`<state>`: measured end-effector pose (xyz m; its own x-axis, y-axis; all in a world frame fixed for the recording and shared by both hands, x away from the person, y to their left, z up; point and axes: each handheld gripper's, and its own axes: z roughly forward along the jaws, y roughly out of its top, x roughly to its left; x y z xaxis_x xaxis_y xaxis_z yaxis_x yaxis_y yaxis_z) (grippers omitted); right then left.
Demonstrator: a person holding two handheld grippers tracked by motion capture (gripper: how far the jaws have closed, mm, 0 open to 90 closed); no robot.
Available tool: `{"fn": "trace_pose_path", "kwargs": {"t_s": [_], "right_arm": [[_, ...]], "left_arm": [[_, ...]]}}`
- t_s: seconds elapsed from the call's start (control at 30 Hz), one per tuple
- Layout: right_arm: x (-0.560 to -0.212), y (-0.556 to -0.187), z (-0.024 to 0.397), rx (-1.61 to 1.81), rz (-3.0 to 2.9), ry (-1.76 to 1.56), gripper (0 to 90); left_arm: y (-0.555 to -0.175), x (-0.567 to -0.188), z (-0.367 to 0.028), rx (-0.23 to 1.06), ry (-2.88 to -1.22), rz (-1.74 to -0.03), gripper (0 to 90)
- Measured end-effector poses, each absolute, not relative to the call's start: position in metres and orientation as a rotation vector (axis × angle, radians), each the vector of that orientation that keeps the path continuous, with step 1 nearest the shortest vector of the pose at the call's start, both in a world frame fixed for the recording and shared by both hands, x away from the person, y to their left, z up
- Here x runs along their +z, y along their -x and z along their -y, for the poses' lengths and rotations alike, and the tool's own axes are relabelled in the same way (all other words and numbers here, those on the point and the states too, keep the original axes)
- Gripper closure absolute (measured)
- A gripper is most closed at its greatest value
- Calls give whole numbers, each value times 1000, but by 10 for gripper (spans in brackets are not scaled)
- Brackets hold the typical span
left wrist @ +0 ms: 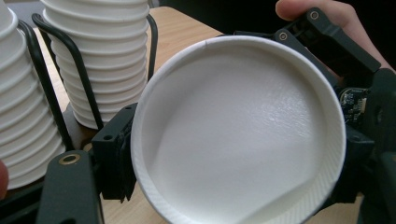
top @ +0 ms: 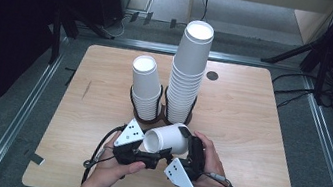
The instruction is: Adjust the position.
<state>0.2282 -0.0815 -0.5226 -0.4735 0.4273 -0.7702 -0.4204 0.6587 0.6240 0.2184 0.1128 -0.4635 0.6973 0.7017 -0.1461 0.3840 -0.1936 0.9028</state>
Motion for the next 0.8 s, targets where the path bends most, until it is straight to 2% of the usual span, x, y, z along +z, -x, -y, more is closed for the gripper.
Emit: {"fn": "trace_pose_path", "kwargs": {"t_s": [0.07, 0.43, 0.8], "right_arm": [[-522, -228, 83, 1000, -1815, 2, 77], [-513, -223, 97, 1062, -1825, 6, 35], [-515, -206, 121, 1043, -1889, -82, 31]], "left_arm": [[-219, -465, -113, 406, -1812, -871, 224], [-222, -471, -116, 447, -1795, -866, 226], [-223, -475, -118, 427, -1745, -871, 229]]}}
